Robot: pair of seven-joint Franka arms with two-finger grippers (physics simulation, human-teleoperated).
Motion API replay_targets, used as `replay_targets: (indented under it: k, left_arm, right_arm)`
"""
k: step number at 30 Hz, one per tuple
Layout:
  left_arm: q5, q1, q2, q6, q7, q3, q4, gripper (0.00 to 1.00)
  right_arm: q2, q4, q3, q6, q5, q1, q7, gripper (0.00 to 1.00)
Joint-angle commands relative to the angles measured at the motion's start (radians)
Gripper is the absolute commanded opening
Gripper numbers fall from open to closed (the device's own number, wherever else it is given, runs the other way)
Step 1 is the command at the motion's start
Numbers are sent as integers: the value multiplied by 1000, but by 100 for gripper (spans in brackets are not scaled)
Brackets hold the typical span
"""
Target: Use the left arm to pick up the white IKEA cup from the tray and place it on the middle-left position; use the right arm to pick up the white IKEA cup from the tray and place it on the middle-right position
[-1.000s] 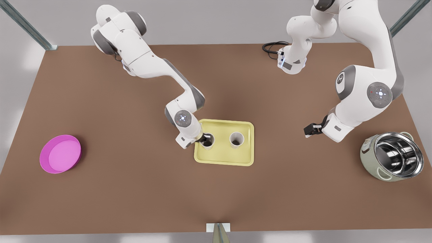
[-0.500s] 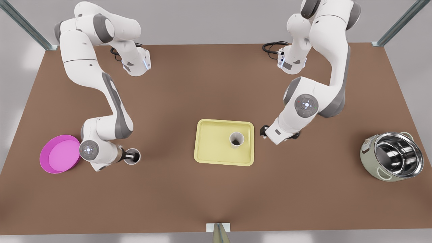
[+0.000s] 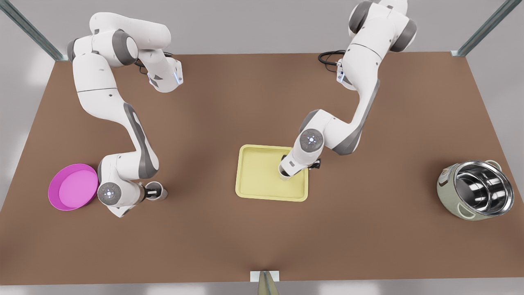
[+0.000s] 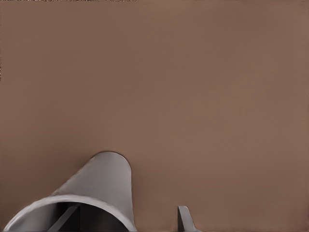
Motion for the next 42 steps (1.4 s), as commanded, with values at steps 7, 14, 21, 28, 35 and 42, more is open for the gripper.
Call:
replay_targets:
  k: [7,14,21,28,35,42]
  left_arm:
    - [0,-9,44,96,-159,0,-17,100]
    - [1,-14,67,145,-159,0,-43,100]
    - [3,-12,73,174,-157,3,-94,100]
    - [3,-12,109,263,-173,3,-94,84]
    - [1,-9,98,251,-169,6,-80,16]
    - [-9,129,-14,50,51,9,-77,16]
  right_arm:
    - [-123,1,3,-212,69,-7,-234,100]
    - [-500,40,-32,-436,111,-9,-14,100]
    - [-601,-9,-105,-427,147,-7,-59,100]
    - [-615,-29,-118,-418,149,-9,-60,100]
    - [-612,-27,-116,-421,149,-9,-48,100]
    - [-597,-13,-116,-430,140,-9,-54,100]
